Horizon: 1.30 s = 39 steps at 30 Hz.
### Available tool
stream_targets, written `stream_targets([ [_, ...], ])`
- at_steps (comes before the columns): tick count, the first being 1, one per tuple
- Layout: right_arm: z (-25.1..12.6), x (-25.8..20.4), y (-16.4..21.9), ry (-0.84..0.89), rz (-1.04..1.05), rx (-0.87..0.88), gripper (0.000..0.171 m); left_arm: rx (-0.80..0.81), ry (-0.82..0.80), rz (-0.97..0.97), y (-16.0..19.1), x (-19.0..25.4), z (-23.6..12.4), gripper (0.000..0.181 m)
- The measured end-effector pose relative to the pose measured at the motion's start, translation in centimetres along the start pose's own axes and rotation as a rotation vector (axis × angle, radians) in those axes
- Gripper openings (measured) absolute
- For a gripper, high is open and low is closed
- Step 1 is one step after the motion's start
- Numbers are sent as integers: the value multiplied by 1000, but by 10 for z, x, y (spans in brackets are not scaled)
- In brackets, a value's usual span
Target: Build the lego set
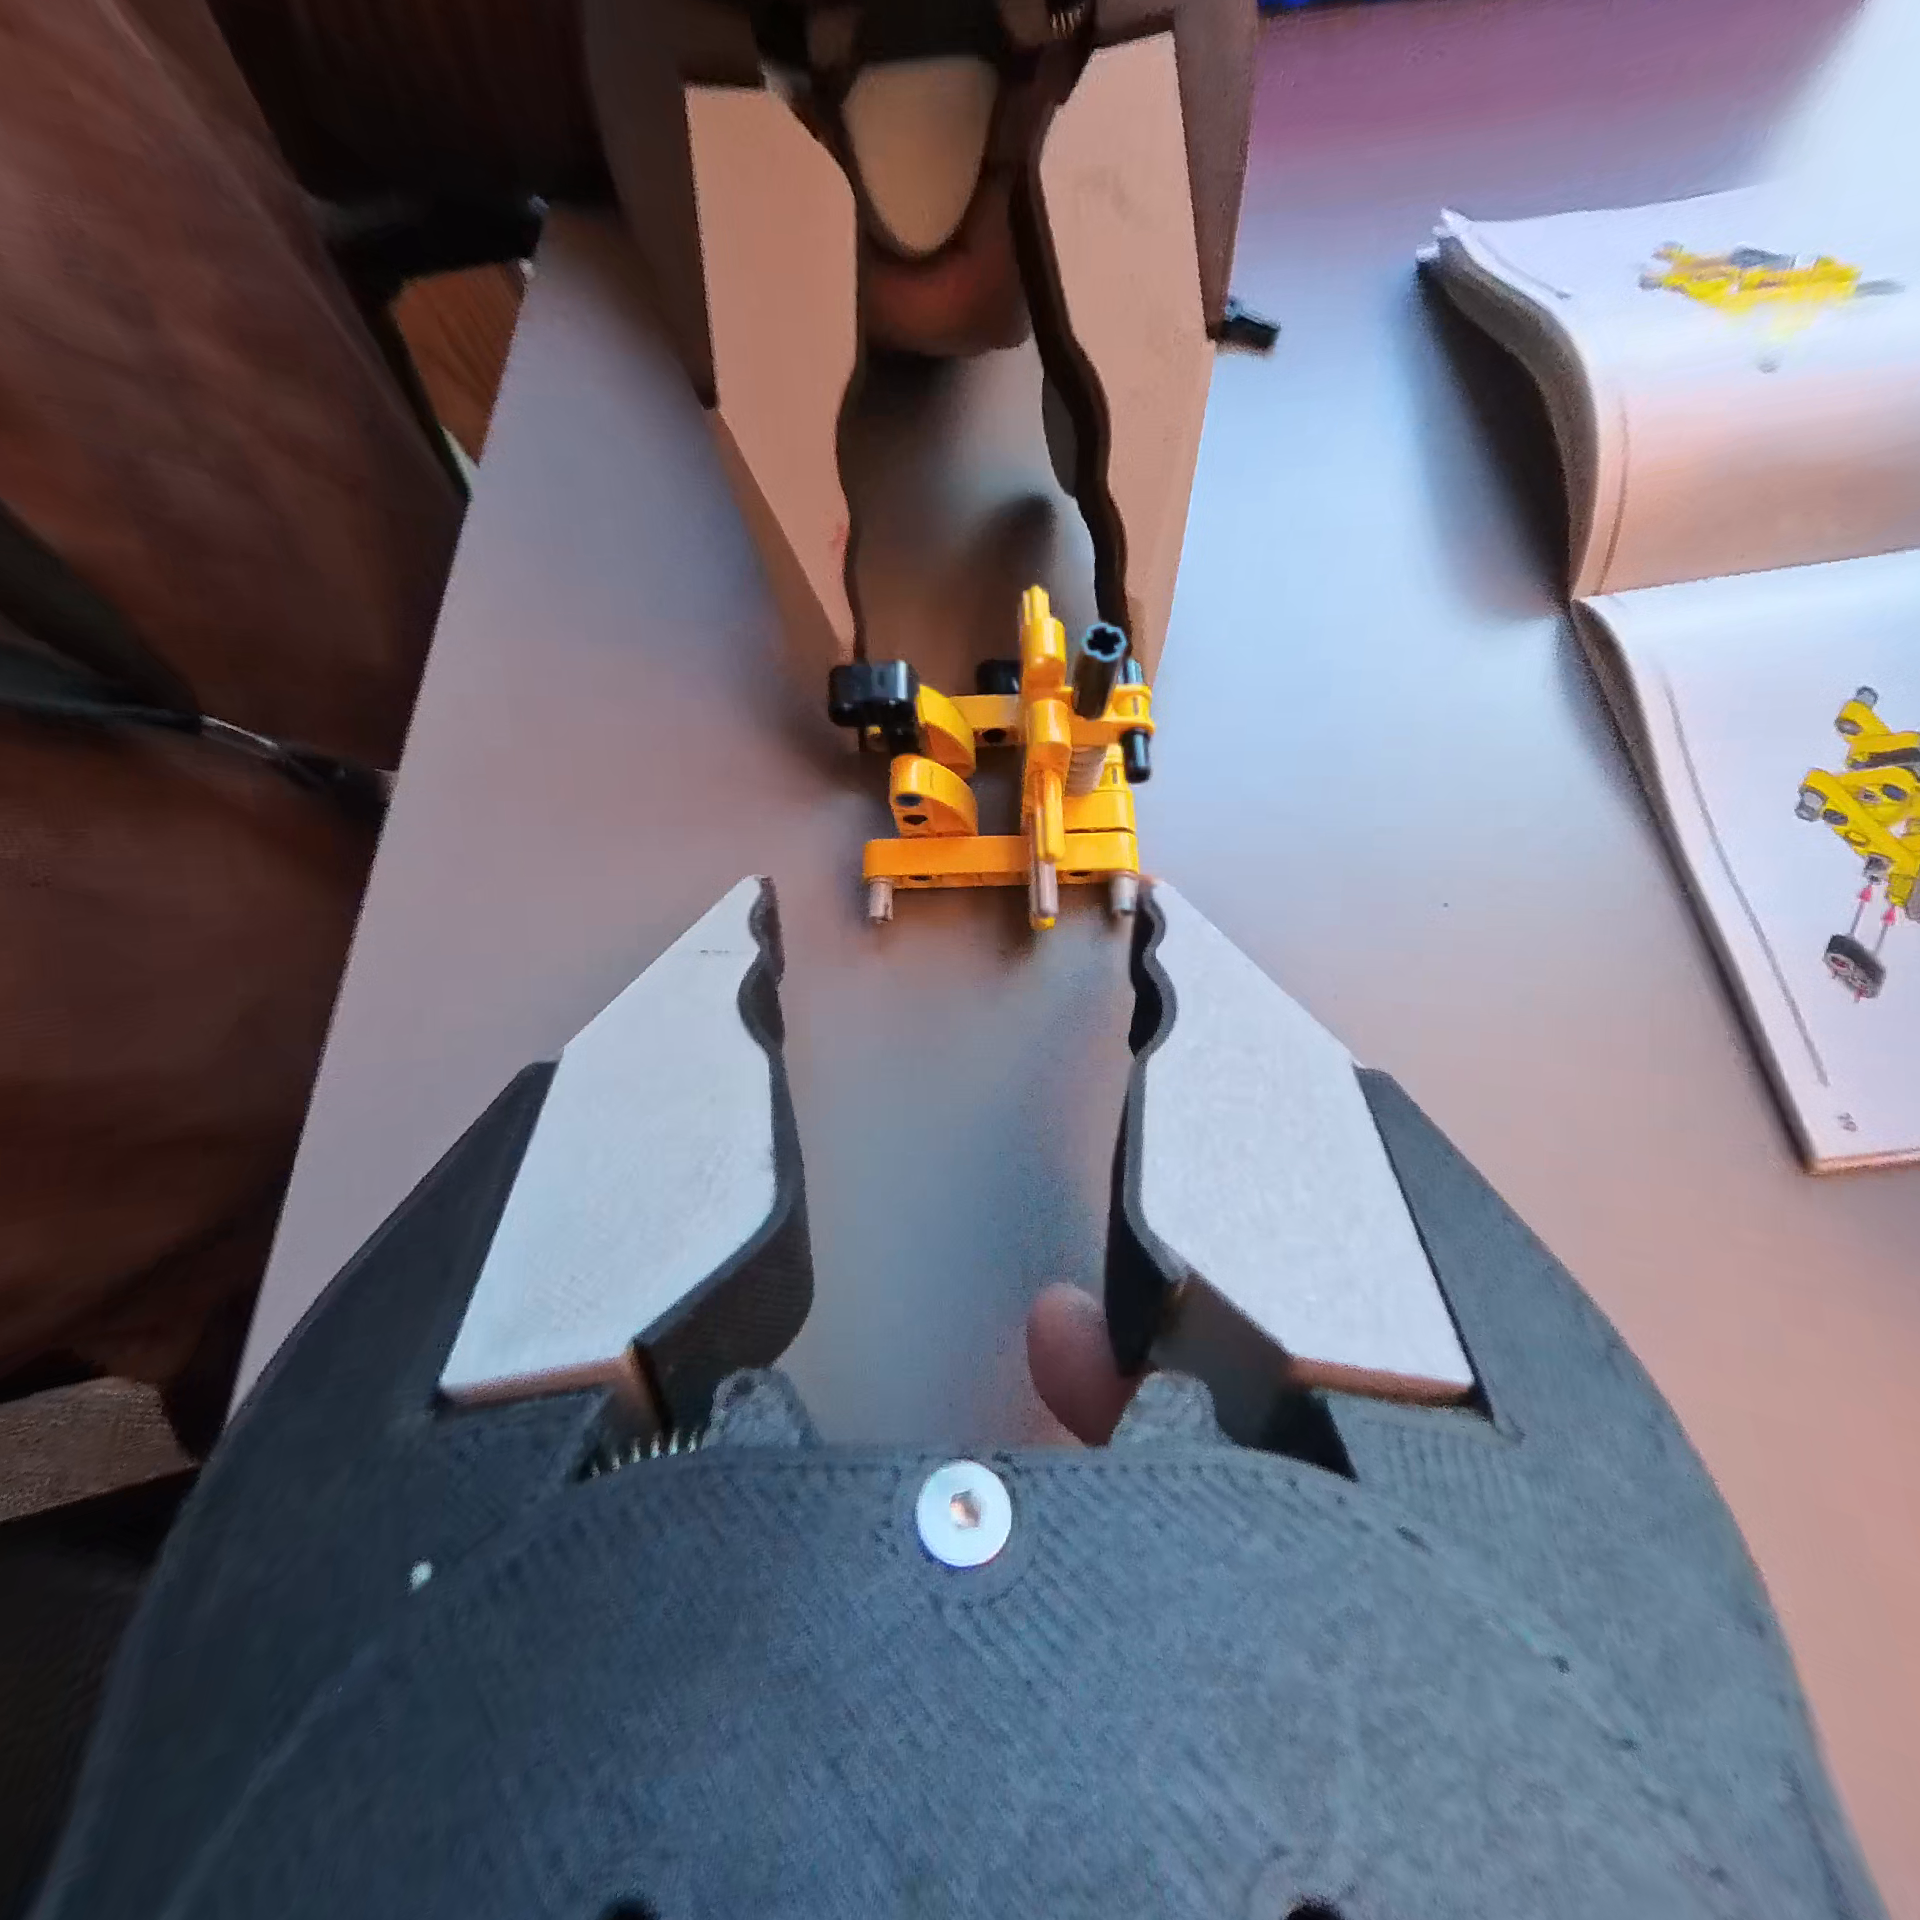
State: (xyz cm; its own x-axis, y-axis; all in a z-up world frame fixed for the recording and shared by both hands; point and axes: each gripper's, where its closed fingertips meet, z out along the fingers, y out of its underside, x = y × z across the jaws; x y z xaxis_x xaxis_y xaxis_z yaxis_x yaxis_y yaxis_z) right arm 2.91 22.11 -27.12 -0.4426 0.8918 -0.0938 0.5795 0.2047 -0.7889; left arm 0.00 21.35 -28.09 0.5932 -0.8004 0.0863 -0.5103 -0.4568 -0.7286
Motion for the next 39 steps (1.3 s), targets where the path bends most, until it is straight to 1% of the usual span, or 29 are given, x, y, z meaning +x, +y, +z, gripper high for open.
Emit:
stream_targets([
  [1,4,3,4,32,0,-34,58,0,0,0,0,0,0,54],
  [2,8,8,6,72,-3,-62,51,0,-1,2,0,0,0,54],
  [9,12,7,6,103,-58,-84,50,-13,-24,38,2,0,1,53],
  [24,13,9,4,61,-68,-83,51,-13,-23,44,1,-2,2,53],
  [25,11,10,3,59,-71,-69,51,-11,-20,41,1,-2,2,53],
  [26,8,11,0,63,-73,-42,58,-7,-11,31,0,-2,2,53],
  [27,3,13,-4,71,-72,-3,59,-3,-3,13,0,-3,1,53],
  [29,-13,26,-10,124,-56,87,64,13,9,-32,-1,-5,-2,53],
  [30,-23,36,-13,167,-38,131,68,31,25,-49,-3,-5,-4,53],
  [32,-44,53,-17,222,26,220,65,77,56,-94,-8,-7,-9,53],
  [34,-63,66,-21,236,102,318,64,140,120,-170,-15,-6,-15,53],
  [36,-79,77,-24,256,163,399,65,225,251,-229,-27,3,-25,53],
  [39,-96,91,-22,301,224,473,64,365,519,-260,-45,29,-47,53],
])
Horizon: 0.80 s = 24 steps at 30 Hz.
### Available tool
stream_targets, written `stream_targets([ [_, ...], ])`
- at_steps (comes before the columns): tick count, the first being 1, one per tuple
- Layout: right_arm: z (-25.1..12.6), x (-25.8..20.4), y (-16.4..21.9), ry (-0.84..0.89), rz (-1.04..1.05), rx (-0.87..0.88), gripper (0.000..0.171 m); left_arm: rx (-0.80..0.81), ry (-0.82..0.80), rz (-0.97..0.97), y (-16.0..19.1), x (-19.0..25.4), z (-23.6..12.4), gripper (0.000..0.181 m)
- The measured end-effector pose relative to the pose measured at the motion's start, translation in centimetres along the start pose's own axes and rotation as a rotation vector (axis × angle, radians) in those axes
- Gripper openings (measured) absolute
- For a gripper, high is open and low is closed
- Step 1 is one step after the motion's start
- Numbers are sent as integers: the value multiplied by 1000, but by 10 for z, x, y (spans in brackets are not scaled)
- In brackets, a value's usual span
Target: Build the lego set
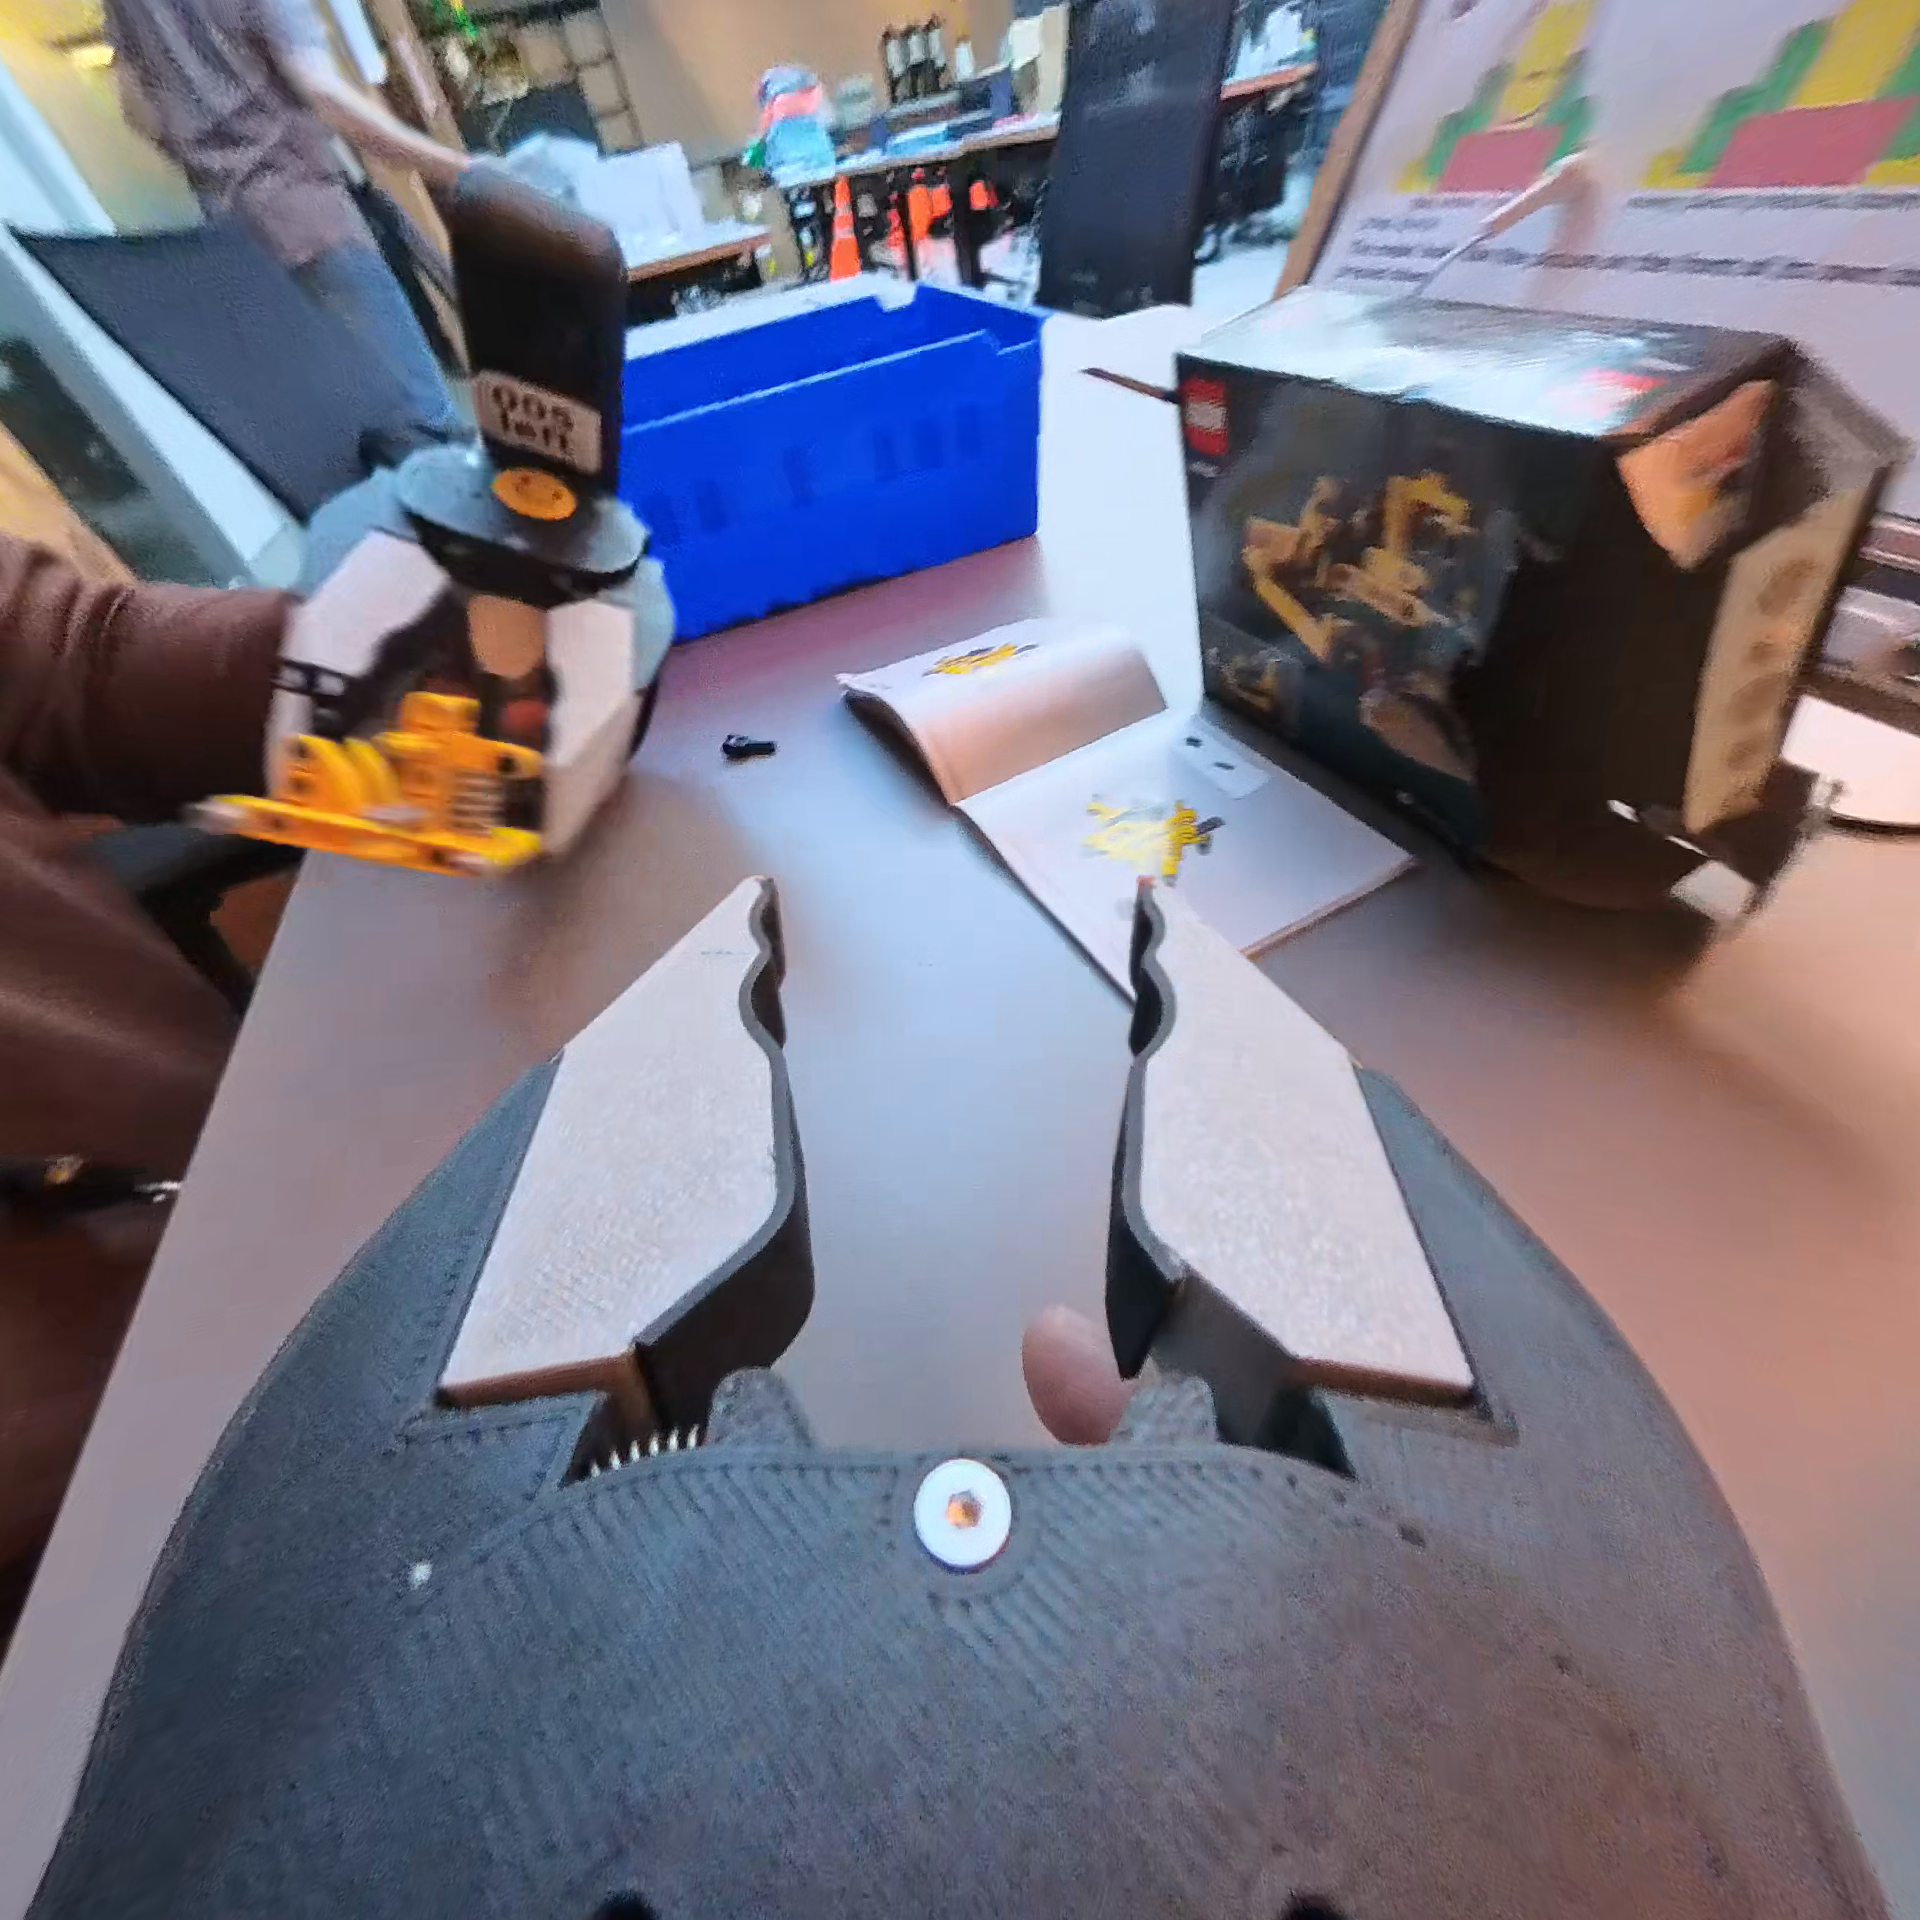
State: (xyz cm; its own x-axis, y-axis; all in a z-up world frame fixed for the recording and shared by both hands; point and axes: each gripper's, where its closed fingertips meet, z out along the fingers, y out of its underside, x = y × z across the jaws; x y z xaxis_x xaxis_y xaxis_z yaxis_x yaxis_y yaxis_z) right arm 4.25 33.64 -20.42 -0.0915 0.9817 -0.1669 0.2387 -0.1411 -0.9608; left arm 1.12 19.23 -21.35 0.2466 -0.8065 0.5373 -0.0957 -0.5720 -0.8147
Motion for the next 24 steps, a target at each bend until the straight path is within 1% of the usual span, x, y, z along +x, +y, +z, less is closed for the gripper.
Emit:
stream_targets([
  [1,-3,5,-1,15,17,15,64,30,101,-18,-4,14,-1,53],
  [4,-9,14,-1,39,58,39,63,127,299,-18,-15,42,-10,54],
  [7,-11,17,0,47,81,44,62,181,489,45,-20,74,-26,53],
  [9,-12,19,0,58,79,44,62,195,572,109,-19,92,-37,54],
  [11,-12,19,1,63,78,40,61,184,582,171,-14,99,-42,54],
  [13,-13,20,1,69,78,40,61,178,542,191,-13,95,-42,53],
  [15,-14,19,2,71,75,37,60,200,496,158,-18,85,-42,53],
  [16,-14,19,2,72,73,34,60,214,440,139,-22,75,-41,53],
  [18,-13,20,3,75,72,29,60,253,257,96,-33,45,-40,54],
  [21,-14,20,3,81,66,25,59,299,57,-54,-44,5,-49,54],
  [23,-14,20,3,81,63,25,59,241,-139,-127,-33,-26,-52,54],
  [24,-14,19,3,80,61,24,59,166,-252,-126,-21,-41,-52,54],
])
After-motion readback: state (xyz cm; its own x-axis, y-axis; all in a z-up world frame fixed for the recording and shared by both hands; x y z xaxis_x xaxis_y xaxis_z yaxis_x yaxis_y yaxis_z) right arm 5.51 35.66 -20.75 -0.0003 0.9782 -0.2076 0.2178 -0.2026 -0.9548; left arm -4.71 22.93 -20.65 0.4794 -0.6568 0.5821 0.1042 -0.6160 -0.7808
